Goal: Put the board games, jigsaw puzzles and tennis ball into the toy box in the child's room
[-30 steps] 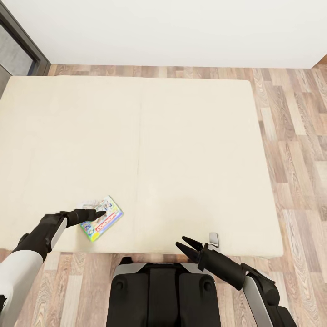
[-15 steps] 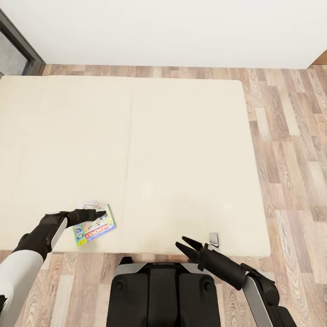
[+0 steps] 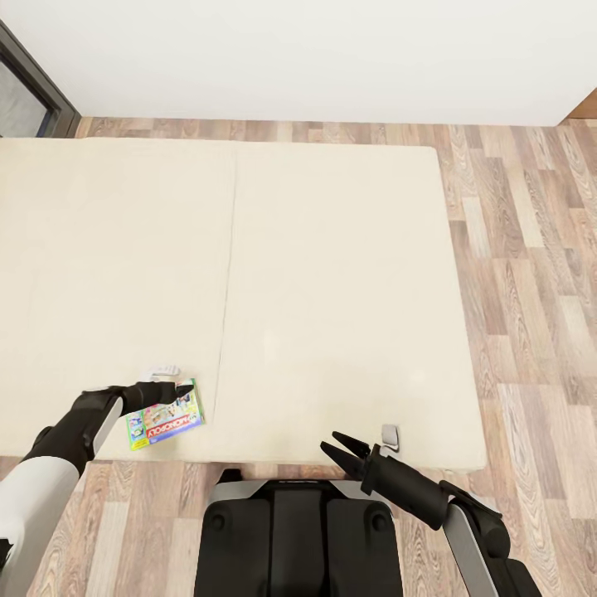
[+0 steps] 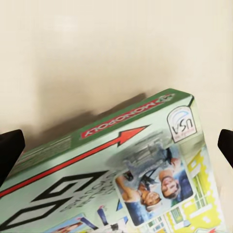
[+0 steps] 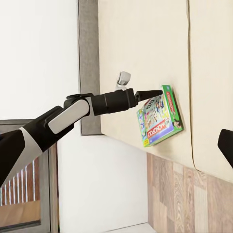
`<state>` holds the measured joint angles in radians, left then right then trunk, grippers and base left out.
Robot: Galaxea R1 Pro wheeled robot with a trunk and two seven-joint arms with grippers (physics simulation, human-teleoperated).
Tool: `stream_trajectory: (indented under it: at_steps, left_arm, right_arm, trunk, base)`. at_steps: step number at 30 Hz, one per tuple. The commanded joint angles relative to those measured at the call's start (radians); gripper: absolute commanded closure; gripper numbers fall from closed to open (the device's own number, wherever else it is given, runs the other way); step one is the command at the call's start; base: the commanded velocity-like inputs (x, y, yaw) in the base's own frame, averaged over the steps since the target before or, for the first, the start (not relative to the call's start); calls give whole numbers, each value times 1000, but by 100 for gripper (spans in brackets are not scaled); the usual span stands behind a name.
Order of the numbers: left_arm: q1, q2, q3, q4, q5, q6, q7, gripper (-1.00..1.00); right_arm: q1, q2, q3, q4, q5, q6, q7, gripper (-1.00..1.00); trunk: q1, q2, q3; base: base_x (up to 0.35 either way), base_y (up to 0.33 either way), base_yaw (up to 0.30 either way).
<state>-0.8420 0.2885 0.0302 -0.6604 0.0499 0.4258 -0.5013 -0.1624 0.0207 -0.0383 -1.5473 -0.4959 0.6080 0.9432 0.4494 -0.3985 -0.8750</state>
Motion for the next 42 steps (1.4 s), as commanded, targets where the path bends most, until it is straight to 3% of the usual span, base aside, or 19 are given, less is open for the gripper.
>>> stream_trajectory:
  at_steps: [1, 15, 19, 24, 29, 42]
  left_arm:
    - [0, 0, 3, -1, 6, 9, -4, -100]
    - [0, 19, 36, -1, 15, 19, -16, -100]
    - [0, 38, 89, -1, 21, 44, -26, -100]
    - [0, 53, 180, -3, 17, 79, -99, -100]
    - [4, 64, 211, -4, 15, 88, -151, -100]
    - [13, 93, 223, -4, 17, 91, -173, -100]
  right_arm:
    - [0, 1, -2, 0, -4, 7, 2, -100]
    - [0, 1, -2, 1, -4, 7, 2, -100]
    - [0, 1, -1, 1, -4, 7, 2, -100]
    - [0, 1, -1, 1, -4, 7, 1, -100]
    - [0, 1, -2, 1, -4, 7, 1, -100]
    - [0, 1, -1, 1, -4, 7, 1, -100]
  trunk:
    - [1, -1, -1]
    - [1, -1, -1]
    - [1, -1, -1]
    - [1, -1, -1]
    - [1, -1, -1]
    - [1, -1, -1]
  base:
    - [0, -3, 0]
    - [0, 0, 0]
    - [0, 0, 0]
    - [0, 0, 0]
    - [0, 0, 0]
    - [0, 0, 0]
